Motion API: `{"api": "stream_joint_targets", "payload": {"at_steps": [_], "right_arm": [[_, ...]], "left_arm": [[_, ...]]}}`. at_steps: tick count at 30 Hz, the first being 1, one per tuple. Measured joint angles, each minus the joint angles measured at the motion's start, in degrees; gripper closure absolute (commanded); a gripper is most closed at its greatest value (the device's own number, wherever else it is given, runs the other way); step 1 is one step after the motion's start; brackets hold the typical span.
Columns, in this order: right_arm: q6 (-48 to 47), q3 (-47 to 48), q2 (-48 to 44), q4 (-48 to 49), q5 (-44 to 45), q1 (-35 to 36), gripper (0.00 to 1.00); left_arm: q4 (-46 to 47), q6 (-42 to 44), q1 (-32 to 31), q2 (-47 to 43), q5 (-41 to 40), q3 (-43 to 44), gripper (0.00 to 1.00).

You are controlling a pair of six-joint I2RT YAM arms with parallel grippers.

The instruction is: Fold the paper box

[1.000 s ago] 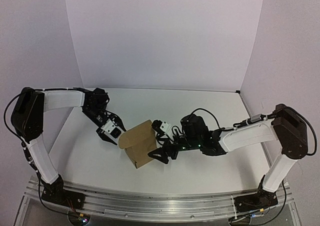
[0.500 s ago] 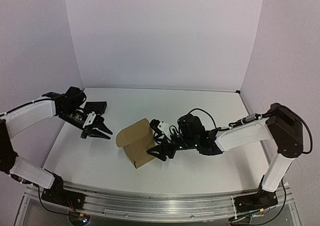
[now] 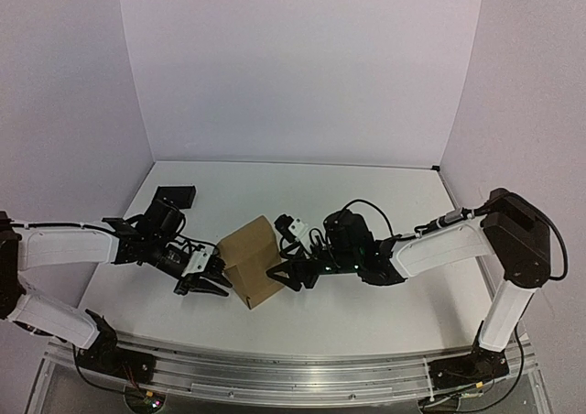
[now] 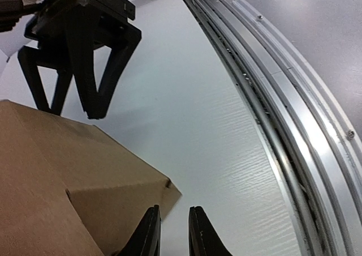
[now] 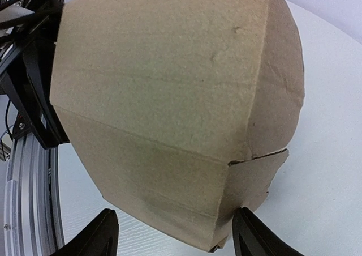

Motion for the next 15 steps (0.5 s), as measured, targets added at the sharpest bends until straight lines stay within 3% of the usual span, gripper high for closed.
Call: {"api": "stream_joint_targets", "payload": {"at_steps": [6, 15], "right_arm": [[2.91, 0.00, 0.24, 1.35, -0.42, -0.01, 0.36], [4.38, 0.75, 1.27, 1.67, 0.02, -0.41, 0.38]], "left_arm": [[13.14, -1.58, -1.60, 1.53, -3.97, -2.33, 0.82], [17.81, -2.03, -1.62, 3.78, -8.79, -2.72, 0.81]]}}
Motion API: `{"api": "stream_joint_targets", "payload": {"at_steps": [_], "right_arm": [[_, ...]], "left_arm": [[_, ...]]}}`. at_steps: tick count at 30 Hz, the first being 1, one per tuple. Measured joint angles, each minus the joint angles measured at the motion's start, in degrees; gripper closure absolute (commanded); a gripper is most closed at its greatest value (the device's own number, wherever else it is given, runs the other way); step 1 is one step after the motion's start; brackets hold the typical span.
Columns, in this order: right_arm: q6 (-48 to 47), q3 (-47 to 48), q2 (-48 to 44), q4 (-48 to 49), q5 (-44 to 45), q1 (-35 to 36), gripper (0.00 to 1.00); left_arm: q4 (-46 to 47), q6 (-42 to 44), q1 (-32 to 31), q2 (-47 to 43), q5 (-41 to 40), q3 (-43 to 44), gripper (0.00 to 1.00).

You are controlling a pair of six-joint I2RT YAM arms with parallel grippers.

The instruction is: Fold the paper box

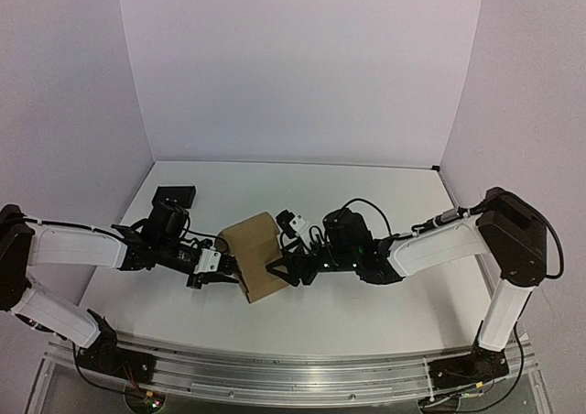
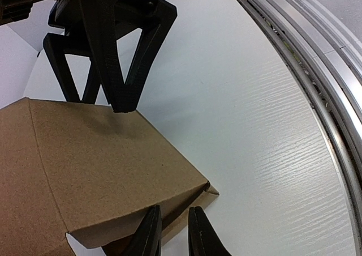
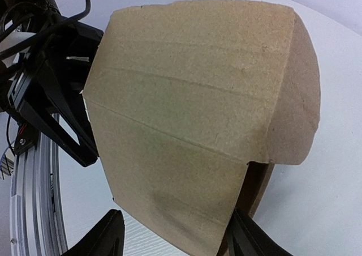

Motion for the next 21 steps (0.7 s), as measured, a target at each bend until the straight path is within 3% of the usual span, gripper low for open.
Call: {"api": "stream_joint_targets", "payload": {"at_steps": [21], "right_arm": [[12.35, 2.51, 3.54, -5.27, 2.18, 0.84, 0.43]], "left_arm": [[-1.09, -4.48, 1.94, 1.50, -2.83, -0.01, 0.79]]}}
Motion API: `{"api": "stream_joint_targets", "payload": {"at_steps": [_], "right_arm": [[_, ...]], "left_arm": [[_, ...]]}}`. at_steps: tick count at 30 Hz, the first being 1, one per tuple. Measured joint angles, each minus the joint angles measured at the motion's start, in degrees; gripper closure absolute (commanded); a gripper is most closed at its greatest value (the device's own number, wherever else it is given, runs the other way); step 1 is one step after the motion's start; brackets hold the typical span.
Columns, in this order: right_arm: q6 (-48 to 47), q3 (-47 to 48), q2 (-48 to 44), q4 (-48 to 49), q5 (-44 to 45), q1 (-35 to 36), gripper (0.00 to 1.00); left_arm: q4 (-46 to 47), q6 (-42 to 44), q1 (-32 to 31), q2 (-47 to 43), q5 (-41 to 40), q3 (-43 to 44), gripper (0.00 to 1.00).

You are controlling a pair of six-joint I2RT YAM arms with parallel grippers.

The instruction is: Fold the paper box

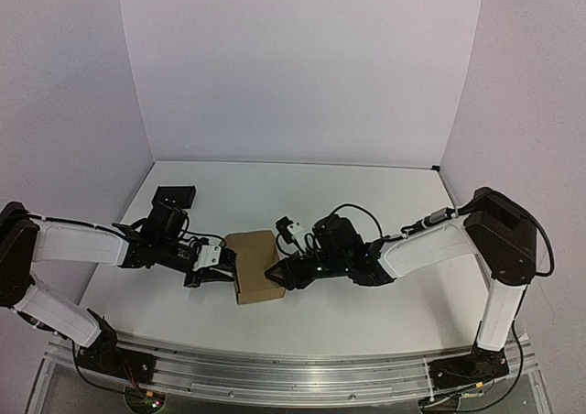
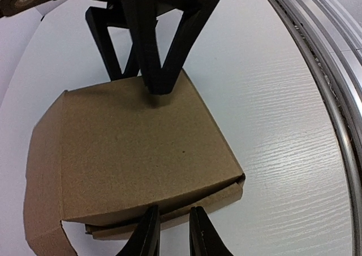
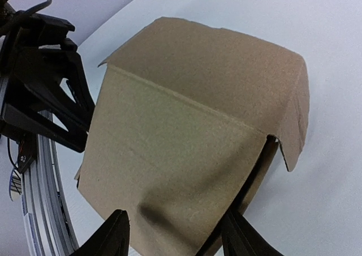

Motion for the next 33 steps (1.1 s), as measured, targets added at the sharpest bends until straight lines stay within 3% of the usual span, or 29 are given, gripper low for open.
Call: {"api": "stream_joint_targets", "payload": {"at_steps": [4, 11, 25, 29, 33], "right_arm": [[2.10, 0.02, 0.00, -0.28, 0.12, 0.30, 0.42], [3.57, 1.00, -2.29, -6.71, 2.66, 0.41, 0.27], [2.47, 2.21, -8.33, -15.94, 7.56, 0.47, 0.21], [6.51, 2.21, -9.69, -18.52, 8.84, 0.47, 0.17], [12.33, 2.21, -9.82, -19.85, 8.97, 0.58, 0.14]], "left_arm": [[-2.50, -0.43, 2.42, 0.27, 0.13, 0.95, 0.75], [-11.12, 4.14, 6.25, -1.29, 4.03, 2.71, 0.62], [-23.26, 10.15, 8.97, -0.34, 9.40, 9.77, 0.58], [-25.89, 11.57, 9.59, -0.14, 11.05, 15.52, 0.48], [-23.70, 5.70, 9.55, 3.35, 12.49, 23.67, 0.36]]}}
